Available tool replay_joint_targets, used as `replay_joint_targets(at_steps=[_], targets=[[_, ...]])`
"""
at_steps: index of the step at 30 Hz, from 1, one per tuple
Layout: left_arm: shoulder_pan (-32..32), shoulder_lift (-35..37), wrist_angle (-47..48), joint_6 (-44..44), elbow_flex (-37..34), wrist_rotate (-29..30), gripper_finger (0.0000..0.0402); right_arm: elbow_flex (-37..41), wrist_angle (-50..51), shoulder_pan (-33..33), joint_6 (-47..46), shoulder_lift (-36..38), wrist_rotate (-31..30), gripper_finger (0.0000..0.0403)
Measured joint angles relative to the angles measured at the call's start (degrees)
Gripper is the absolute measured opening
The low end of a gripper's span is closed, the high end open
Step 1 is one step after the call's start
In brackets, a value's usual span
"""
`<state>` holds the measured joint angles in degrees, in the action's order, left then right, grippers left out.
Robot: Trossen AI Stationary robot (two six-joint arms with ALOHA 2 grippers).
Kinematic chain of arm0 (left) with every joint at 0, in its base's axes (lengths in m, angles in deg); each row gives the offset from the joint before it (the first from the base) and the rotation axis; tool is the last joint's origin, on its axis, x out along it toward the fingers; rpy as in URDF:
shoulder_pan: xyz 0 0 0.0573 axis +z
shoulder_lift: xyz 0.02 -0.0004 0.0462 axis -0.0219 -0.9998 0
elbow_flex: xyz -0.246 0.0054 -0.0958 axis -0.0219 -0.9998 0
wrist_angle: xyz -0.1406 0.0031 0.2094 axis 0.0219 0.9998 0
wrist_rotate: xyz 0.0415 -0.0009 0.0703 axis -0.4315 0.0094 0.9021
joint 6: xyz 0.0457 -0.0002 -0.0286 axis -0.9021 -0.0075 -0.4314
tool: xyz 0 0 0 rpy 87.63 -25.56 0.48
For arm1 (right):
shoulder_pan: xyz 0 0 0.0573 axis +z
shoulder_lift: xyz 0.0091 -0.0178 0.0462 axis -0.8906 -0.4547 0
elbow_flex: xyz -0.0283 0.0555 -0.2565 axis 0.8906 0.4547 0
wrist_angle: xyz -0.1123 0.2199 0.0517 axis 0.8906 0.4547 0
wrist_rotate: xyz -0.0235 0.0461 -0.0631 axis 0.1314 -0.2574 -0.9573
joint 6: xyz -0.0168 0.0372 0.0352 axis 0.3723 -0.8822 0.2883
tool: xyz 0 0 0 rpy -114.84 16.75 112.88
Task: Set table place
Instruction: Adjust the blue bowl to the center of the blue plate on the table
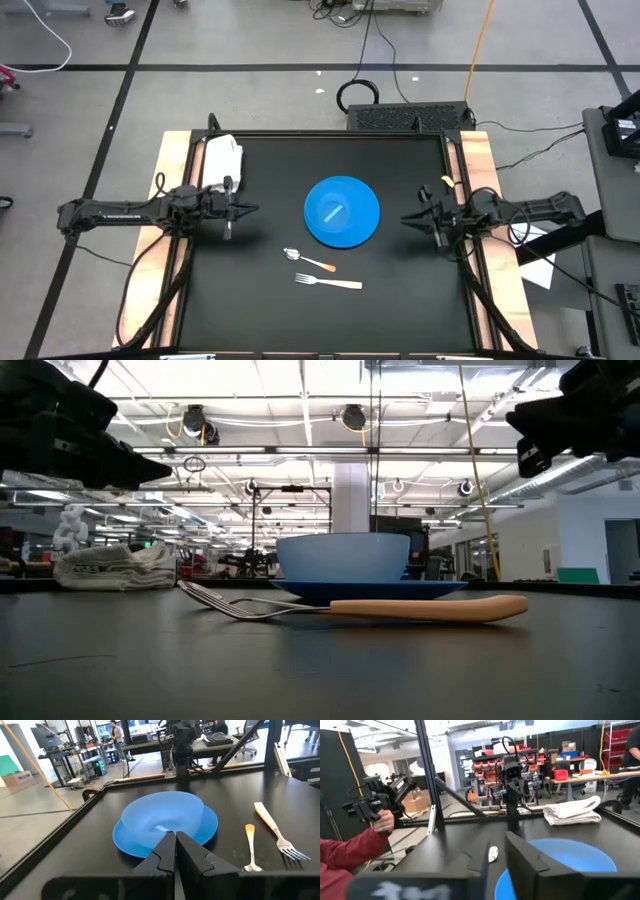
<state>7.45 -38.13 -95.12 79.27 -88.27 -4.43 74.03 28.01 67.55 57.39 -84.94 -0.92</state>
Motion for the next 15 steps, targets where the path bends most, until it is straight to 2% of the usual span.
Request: replay_joint_targets(at_steps=[6,9,12,15], targets=[[0.00,0.00,0.02,0.63,0.00,0.00,0.0019,-0.34,-10.50,0.02,-0.73,-9.13,0.07,0.0161],[0.00,0.00,0.02,0.63,0.00,0.00,0.0019,-2.70,-10.85,0.50,-0.16,-14.13,0.11,0.0207],[0.00,0.00,0.03,0.63,0.00,0.00,0.0019,-6.10,-10.82,2.00,1.20,-19.58,0.09,0.0239],[-0.01,0.00,0.04,0.63,0.00,0.00,0.0019,-10.38,-10.83,4.19,3.25,-25.12,0.03,0.0254]])
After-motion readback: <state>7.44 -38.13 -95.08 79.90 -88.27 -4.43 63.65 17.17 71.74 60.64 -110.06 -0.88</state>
